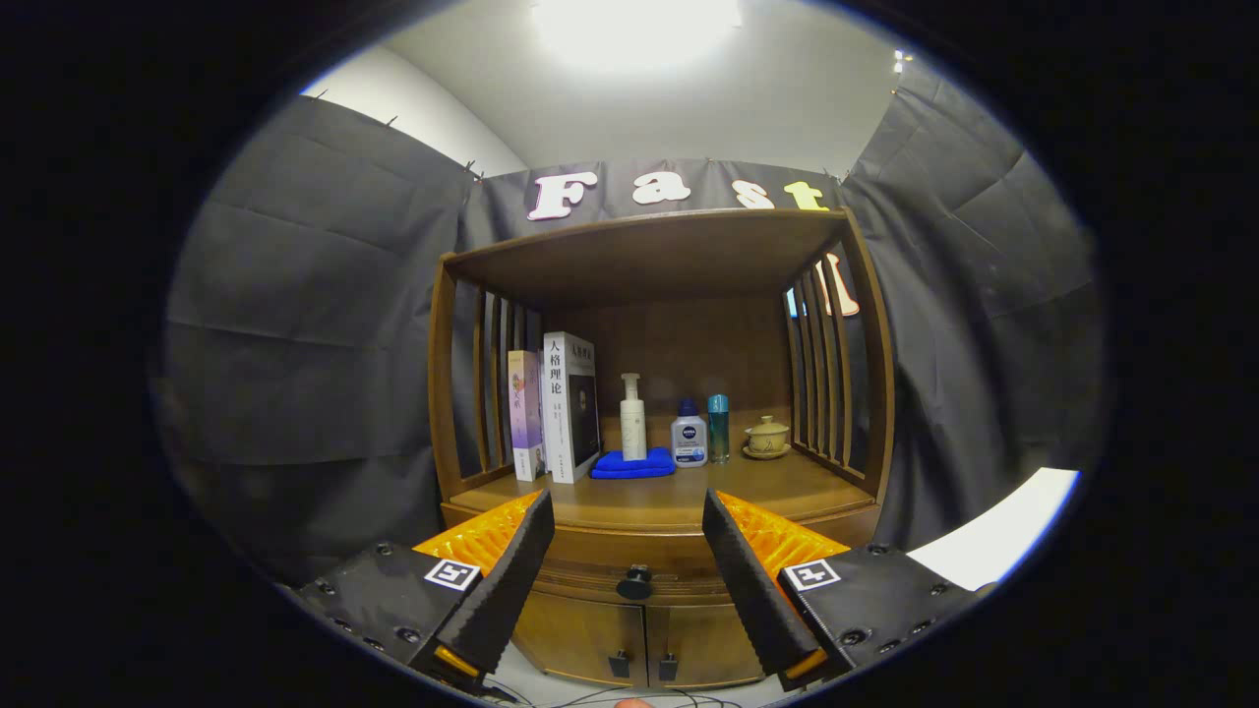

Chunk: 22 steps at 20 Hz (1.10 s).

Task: Pull open the drawer, take out the items inside it, and place them on the countertop above the cabinet.

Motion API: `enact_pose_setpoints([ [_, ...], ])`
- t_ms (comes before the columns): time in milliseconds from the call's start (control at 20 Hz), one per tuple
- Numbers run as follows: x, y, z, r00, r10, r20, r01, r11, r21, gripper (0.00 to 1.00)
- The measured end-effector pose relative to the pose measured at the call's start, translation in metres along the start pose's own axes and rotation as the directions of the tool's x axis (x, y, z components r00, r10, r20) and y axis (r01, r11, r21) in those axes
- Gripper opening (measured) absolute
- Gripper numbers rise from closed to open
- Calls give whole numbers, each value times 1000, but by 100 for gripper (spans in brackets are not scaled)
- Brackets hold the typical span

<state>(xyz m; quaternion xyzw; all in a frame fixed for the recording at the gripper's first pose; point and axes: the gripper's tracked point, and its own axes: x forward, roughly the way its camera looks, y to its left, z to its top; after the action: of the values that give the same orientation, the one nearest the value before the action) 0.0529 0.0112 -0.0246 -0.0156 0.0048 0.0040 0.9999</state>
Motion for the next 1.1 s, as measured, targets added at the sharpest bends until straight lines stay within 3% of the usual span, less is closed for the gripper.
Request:
enact_pose_setpoints([
  [450,79,10,-87,984,-14,-178,20,999,32,97],
  [900,115,11,-162,929,-43,-367,69,996,57,95],
  [1100,114,10,-183,908,-40,-417,70,996,57,78],
])
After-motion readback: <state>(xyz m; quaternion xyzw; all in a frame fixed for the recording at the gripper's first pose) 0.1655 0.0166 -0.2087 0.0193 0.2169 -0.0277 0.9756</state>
